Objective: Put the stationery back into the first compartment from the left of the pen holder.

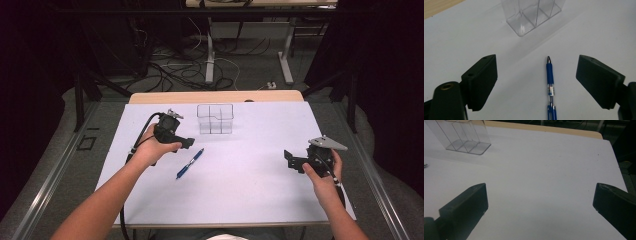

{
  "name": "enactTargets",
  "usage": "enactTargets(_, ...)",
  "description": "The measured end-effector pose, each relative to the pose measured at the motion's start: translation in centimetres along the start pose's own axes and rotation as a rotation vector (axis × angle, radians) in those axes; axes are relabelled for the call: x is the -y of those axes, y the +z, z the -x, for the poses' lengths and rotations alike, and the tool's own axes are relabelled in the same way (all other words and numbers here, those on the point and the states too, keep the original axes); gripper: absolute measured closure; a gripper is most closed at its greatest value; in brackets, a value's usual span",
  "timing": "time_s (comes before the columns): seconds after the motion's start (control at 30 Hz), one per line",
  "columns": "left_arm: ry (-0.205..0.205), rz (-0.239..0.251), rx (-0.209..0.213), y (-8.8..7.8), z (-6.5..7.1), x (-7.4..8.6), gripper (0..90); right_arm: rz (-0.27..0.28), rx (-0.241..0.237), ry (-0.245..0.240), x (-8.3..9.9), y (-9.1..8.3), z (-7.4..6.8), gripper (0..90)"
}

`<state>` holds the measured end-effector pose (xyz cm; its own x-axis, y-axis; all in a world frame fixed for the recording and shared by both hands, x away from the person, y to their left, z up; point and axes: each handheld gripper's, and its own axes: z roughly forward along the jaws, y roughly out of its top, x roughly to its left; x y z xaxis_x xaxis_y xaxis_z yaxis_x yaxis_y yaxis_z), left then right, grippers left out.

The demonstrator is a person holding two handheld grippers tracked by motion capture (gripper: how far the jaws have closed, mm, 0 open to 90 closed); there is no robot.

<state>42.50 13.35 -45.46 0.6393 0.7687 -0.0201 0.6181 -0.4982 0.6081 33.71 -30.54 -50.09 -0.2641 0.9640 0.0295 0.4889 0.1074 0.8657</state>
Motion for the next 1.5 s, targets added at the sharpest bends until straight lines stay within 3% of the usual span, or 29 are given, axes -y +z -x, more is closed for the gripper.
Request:
enactTargets(0.13,0.017,-0.025,0.006,0.3,0.3,-0.2,21.6,0.001,0.000,0.000,0.1,0.1,0.0,0.0)
enactTargets(0.17,0.019,-0.034,0.007,0.4,0.4,-0.3,24.3,-0.023,0.000,0.000,0.0,-0.1,0.0,0.0)
enactTargets(0.2,0.024,-0.040,0.002,0.5,0.4,-0.3,25.6,-0.002,-0.001,0.000,0.0,0.0,0.0,0.0)
enactTargets(0.4,0.025,-0.079,0.003,1.2,0.8,-0.6,29.7,-0.002,-0.006,0.002,0.1,0.1,0.0,0.0)
enactTargets(0.73,-0.023,-0.154,0.037,2.2,0.6,-1.0,36.9,-0.008,-0.009,0.003,0.1,0.2,-0.1,0.0)
enactTargets(0.87,-0.072,-0.209,0.090,2.8,0.4,-1.2,44.0,-0.009,-0.008,-0.013,0.2,0.2,0.0,0.0)
enactTargets(1.07,-0.069,-0.257,0.118,3.8,0.8,-1.2,50.3,-0.008,-0.004,-0.018,0.2,0.2,-0.1,0.0)
enactTargets(1.33,-0.050,-0.316,0.113,5.1,1.3,-1.2,58.6,-0.016,-0.011,-0.009,0.2,0.2,0.0,0.0)
enactTargets(1.5,-0.060,-0.346,0.117,5.8,1.3,-1.1,61.7,-0.017,-0.012,-0.013,0.2,0.2,-0.1,0.0)
